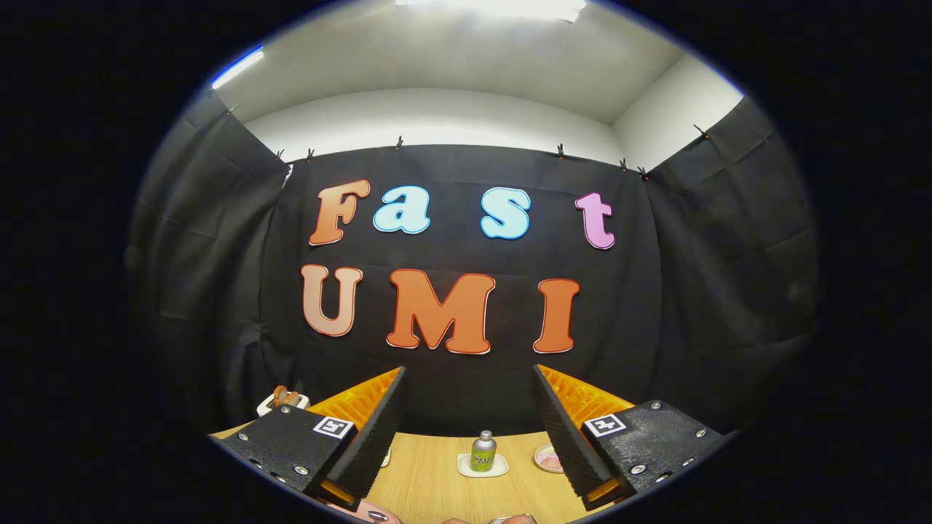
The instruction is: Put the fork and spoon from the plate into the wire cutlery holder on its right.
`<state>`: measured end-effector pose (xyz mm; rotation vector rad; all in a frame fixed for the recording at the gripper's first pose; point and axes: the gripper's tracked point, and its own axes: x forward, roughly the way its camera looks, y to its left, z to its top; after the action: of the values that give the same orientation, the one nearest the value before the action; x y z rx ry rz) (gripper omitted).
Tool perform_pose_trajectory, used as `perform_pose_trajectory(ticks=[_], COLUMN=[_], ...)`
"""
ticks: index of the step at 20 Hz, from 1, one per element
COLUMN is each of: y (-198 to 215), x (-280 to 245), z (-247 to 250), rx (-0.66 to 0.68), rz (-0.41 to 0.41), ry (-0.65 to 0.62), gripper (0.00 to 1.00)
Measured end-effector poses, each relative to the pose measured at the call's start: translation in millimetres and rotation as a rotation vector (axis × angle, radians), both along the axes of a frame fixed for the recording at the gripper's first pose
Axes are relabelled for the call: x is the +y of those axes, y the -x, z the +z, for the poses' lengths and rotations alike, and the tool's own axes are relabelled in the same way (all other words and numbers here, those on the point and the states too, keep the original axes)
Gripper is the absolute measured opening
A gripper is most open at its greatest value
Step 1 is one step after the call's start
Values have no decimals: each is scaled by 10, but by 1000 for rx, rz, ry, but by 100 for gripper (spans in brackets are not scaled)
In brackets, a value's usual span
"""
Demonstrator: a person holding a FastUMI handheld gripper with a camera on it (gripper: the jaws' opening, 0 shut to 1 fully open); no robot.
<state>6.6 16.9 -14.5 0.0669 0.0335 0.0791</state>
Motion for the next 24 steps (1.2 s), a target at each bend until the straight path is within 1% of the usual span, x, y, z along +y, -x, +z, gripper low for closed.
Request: perform_pose_trajectory(ticks=[6, 12, 16, 19, 24], y=[0, 92, 232, 347, 624], x=[366, 779, 1014, 1153, 1394], z=[-235, -507, -961, -1299, -1921], rx=[70, 154, 273, 353, 533], rz=[68, 125, 166, 181, 232], ry=[14, -13, -1, -1, 43], gripper=[99, 99, 99, 99, 99])
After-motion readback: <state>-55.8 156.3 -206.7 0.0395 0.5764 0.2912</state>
